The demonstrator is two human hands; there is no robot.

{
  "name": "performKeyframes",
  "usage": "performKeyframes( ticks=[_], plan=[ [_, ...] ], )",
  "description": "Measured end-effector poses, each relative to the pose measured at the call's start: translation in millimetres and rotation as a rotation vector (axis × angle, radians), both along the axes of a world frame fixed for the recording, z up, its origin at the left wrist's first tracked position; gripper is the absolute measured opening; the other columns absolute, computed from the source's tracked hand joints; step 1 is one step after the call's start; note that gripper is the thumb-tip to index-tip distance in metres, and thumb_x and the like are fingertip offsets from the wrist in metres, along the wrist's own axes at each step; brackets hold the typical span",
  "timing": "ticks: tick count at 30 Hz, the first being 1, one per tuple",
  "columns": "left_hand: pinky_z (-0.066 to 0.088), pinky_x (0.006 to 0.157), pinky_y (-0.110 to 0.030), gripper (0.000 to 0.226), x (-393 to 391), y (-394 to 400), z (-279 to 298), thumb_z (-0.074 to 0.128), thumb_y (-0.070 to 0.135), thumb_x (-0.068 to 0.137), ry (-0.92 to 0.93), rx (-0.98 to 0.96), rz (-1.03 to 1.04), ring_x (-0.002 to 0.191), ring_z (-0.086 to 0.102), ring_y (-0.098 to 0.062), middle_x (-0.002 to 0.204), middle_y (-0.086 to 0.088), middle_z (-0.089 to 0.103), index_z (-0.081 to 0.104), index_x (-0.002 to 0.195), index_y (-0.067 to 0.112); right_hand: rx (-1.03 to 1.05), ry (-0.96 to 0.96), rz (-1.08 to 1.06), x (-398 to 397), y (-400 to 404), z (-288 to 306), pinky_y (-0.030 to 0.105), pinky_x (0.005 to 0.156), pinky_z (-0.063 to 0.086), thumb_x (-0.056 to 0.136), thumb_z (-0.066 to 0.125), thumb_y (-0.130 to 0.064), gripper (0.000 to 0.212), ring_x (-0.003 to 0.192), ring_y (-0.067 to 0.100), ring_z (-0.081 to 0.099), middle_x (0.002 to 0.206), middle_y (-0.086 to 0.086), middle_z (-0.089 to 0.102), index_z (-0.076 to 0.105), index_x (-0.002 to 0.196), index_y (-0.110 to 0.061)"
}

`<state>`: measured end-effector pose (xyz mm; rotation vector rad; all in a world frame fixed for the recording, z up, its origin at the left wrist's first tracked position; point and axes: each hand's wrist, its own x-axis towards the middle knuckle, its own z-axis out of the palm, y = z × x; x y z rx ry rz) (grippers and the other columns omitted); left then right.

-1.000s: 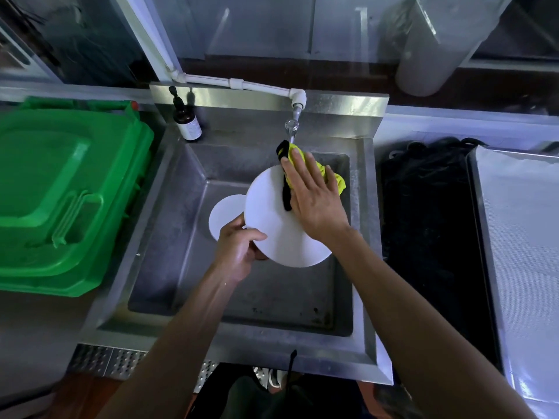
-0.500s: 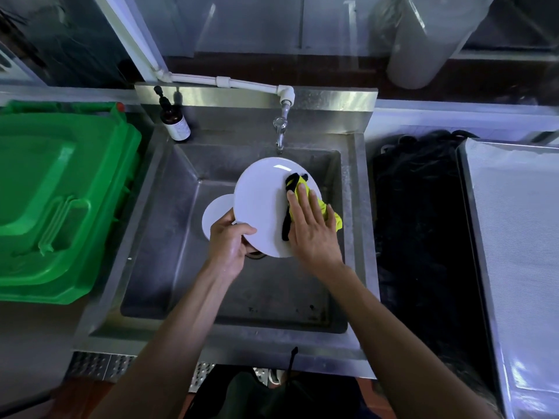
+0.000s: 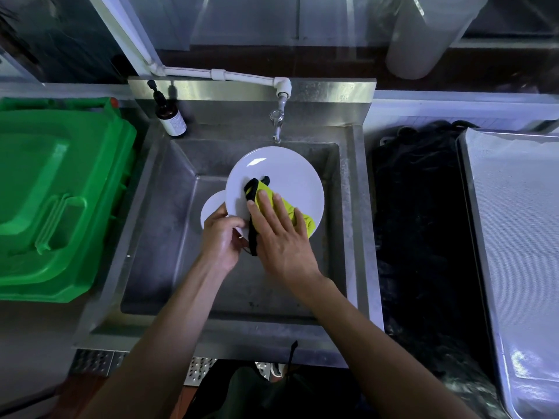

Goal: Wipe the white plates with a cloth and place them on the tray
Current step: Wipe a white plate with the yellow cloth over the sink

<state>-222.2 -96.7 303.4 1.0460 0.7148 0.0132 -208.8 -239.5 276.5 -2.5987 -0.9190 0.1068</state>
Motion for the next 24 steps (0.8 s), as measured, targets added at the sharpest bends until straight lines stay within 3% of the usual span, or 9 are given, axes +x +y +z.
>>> performKeyframes(
  ticks=[3, 6, 12, 14, 18, 24],
  plan=[
    [0.055, 0.078, -0.052, 0.049, -3, 5, -1, 0.045, -0.014, 0.080, -0.007, 0.007, 0.011, 0.100, 0.067, -0.040, 0.120, -0.025, 0.069, 0.070, 0.119, 0.005, -0.001, 0.023, -0.014, -2, -14, -7, 0.059, 0.122, 0.010, 0.104, 0.041, -0.027, 0.067, 0.155, 0.027, -0.007, 0.169, -0.001, -0.006, 0.008, 0.162, -0.024],
    [0.053, 0.084, -0.065, 0.049, -6, 6, -3, 0.046, -0.015, 0.081, 0.003, 0.016, 0.040, 0.110, 0.064, -0.044, 0.130, -0.025, 0.064, 0.065, 0.123, 0.001, -0.014, 0.097, -0.073, 4, -31, -15, 0.058, 0.123, 0.003, 0.107, 0.033, -0.029, 0.063, 0.154, 0.021, -0.015, 0.167, -0.006, -0.014, 0.000, 0.161, -0.028],
    [0.059, 0.073, -0.058, 0.045, -14, 0, -3, 0.055, -0.006, 0.067, -0.007, 0.014, 0.003, 0.101, 0.067, -0.033, 0.111, -0.006, 0.074, 0.078, 0.093, 0.023, 0.091, 0.155, -0.202, 26, -49, -21, 0.056, 0.124, 0.001, 0.109, 0.031, -0.028, 0.062, 0.153, 0.020, -0.022, 0.167, -0.005, -0.018, -0.002, 0.161, -0.026],
    [0.060, 0.071, -0.054, 0.046, -15, -2, -4, 0.054, -0.010, 0.072, -0.002, 0.019, -0.011, 0.105, 0.066, -0.034, 0.112, -0.005, 0.074, 0.077, 0.097, 0.020, 0.154, 0.160, -0.236, 35, -51, -21, 0.054, 0.125, 0.004, 0.109, 0.035, -0.029, 0.063, 0.153, 0.023, -0.020, 0.168, -0.002, -0.015, 0.001, 0.161, -0.023],
    [0.058, 0.077, -0.058, 0.047, -17, 4, -1, 0.059, -0.003, 0.063, 0.032, 0.053, -0.047, 0.106, 0.065, -0.036, 0.110, -0.006, 0.074, 0.072, 0.105, 0.010, 0.286, 0.183, -0.246, 51, -55, -19, 0.044, 0.127, 0.005, 0.107, 0.044, -0.031, 0.069, 0.155, 0.024, -0.011, 0.169, 0.001, -0.008, 0.003, 0.161, -0.017],
    [0.058, 0.069, -0.048, 0.048, -22, 13, -2, 0.063, 0.001, 0.060, 0.054, 0.188, -0.169, 0.105, 0.063, -0.040, 0.115, -0.018, 0.070, 0.072, 0.107, 0.010, 0.425, 0.337, -0.327, 77, -57, -8, 0.035, 0.119, 0.023, 0.103, 0.052, -0.034, 0.075, 0.153, 0.015, 0.014, 0.168, -0.007, 0.010, 0.005, 0.161, -0.027]
  ],
)
